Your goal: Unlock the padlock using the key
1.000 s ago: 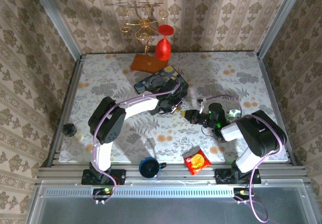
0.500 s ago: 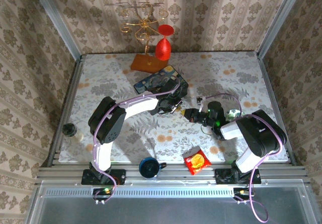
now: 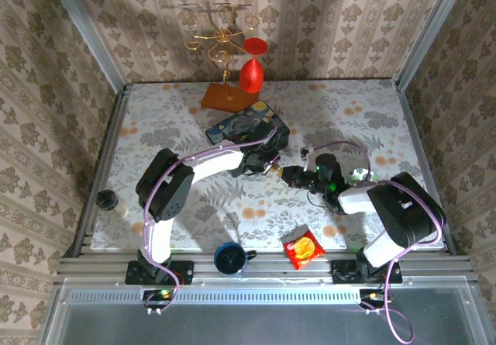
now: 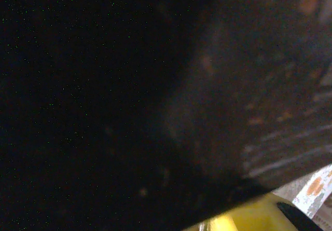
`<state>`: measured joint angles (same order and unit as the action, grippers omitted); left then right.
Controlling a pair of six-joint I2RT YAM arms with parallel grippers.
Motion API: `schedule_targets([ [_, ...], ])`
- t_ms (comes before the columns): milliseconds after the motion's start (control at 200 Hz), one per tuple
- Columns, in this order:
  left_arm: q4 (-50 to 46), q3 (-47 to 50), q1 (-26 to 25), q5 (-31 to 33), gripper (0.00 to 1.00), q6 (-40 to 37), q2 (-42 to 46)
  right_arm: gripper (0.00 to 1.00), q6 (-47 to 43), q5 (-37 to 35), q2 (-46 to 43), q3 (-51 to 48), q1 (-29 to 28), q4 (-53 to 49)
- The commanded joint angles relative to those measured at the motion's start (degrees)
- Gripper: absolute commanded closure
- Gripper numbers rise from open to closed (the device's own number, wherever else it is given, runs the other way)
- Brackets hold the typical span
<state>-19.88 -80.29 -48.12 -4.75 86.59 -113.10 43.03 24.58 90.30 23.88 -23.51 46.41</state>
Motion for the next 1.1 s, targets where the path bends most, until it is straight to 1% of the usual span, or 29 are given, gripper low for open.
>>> schedule_targets([
  [0,2.4,-0.1,-1.1,-5.0,1.00,0.2,0.3,1.00,-0.6,-3.2,-0.1,2.3,-0.4,1.2],
  [180,2.7,0.1,-1.4,-5.6,1.00,0.1,0.4,1.00,1.1,-3.5,1.8,2.2,-0.4,5.7],
  [415,2.8,0.3,-1.8,-6.5,1.00,0.3,0.7,1.00,4.7,-1.1,6.6,3.8,-0.4,11.5],
  [585,2.9,0.3,-2.1,-7.1,1.00,0.2,0.7,1.00,6.6,-1.5,8.9,4.0,-0.4,14.7],
  [845,3.5,1.2,-2.0,-5.5,1.00,-0.1,1.8,1.00,9.6,-2.1,8.9,3.6,-0.3,13.0],
  [1096,5.1,1.8,-1.8,-4.5,1.00,-0.8,2.6,1.00,20.6,-2.0,10.5,3.4,-0.2,10.1],
])
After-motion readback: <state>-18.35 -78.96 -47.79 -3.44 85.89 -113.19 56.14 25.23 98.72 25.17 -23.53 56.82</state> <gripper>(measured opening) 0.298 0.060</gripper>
